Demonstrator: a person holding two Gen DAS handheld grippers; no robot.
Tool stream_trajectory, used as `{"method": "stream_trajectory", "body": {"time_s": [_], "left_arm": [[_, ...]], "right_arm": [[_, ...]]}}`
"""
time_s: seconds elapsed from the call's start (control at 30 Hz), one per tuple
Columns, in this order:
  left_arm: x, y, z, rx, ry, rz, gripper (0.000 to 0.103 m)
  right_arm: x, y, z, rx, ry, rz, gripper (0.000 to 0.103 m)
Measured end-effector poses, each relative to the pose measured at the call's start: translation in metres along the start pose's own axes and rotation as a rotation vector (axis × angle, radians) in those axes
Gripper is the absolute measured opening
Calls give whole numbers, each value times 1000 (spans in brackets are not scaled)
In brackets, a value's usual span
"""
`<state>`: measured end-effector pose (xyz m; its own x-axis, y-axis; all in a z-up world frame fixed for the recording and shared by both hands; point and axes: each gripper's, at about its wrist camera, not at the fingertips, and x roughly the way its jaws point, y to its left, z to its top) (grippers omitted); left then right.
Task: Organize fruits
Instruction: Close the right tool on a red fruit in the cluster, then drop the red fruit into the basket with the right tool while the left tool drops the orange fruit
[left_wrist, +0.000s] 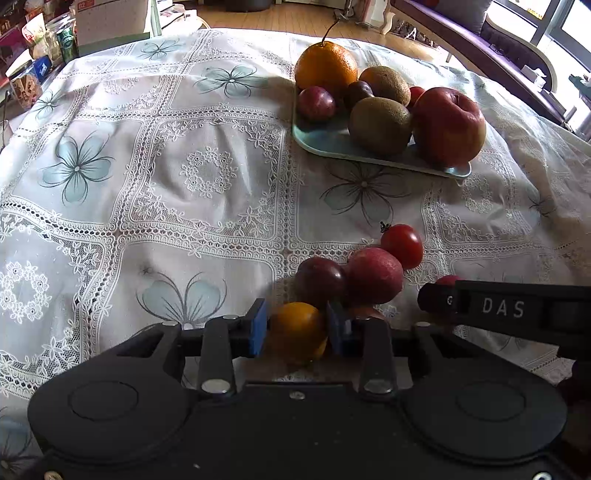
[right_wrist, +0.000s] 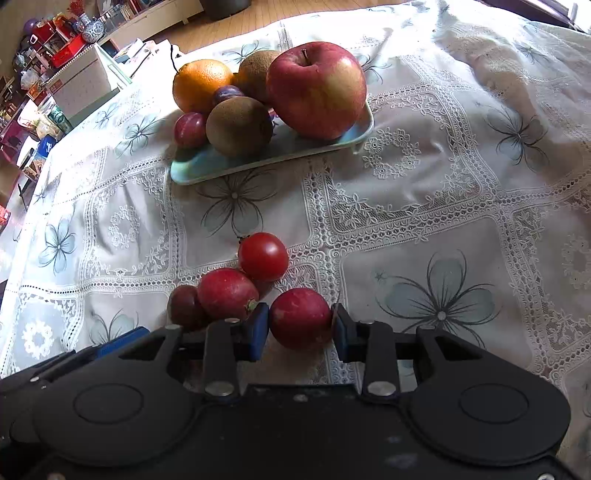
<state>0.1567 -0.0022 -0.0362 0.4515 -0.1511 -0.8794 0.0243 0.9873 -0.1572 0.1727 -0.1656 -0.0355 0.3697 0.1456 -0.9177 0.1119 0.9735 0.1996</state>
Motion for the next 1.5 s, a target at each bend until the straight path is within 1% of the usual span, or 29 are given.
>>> {"method": "stream_trajectory", "body": {"time_s": [0.13,0.17,0.2,0.23,0.27,0.33,0.4,0.43,0.53,0.57,0.6,0.67,0.77,0.8,0.87,0.97,1.0,1.03,1.1,1.17,1.23,1.33,1.5], "left_arm": [[-9,3,0,-41,-21,13,40],[-11,3,-1,-49,-26,22,35],[-15,3,-1,-56,-32,29,17],[-20,3,-1,-64,-38,32,6],[-24,4,0,-76,-36,23,0],[-31,5,2,-101,-28,-1,0],[-37,5,5,-99,-35,-7,2],[-37,3,7,-80,-37,-1,5],[-31,2,10,-33,-23,-4,18],[-26,2,11,-24,-10,-8,26],[-22,1,11,-18,1,-8,32],[-12,-1,9,-1,24,6,32],[-9,-5,7,32,-11,61,34],[-8,-5,6,37,-14,64,39],[-6,-5,6,38,-15,67,43],[-4,-3,6,22,-8,66,44],[-3,-4,6,20,-2,70,46],[0,-5,6,30,7,82,47],[8,-6,7,37,45,90,47],[17,-2,10,16,99,76,47],[20,3,12,-20,114,64,48],[19,6,12,-37,111,57,48],[17,4,12,-30,83,73,47]], "right_arm": [[-11,1,-3,1,-39,-23,36],[-15,3,-4,-2,-52,-40,36],[-19,4,-5,-3,-63,-53,36],[-25,6,-6,-5,-76,-62,36],[-31,7,-7,-7,-86,-59,36],[-46,7,-6,-1,-98,-43,36],[-57,8,-5,-1,-112,-30,36],[-62,9,-5,-7,-124,-23,36],[-72,8,-8,-14,-160,-16,36],[-72,8,-9,-13,-167,-15,36],[-70,7,-10,-10,-168,-15,36],[-62,6,-11,-7,-160,-18,36],[-52,3,-14,1,-154,-43,36],[-48,1,-14,3,-152,-49,36],[-40,-4,-15,23,-131,-50,36],[-26,-10,-17,39,-101,-72,36],[-23,-11,-18,47,-91,-82,36],[-23,-13,-17,54,-88,-71,37],[-25,-14,-17,55,-97,-39,37],[-23,-12,-18,48,-99,-64,37],[-23,-8,-18,28,-108,-78,37],[-25,-3,-20,0,-123,-90,37],[-26,0,-20,-22,-133,-97,37]]}}
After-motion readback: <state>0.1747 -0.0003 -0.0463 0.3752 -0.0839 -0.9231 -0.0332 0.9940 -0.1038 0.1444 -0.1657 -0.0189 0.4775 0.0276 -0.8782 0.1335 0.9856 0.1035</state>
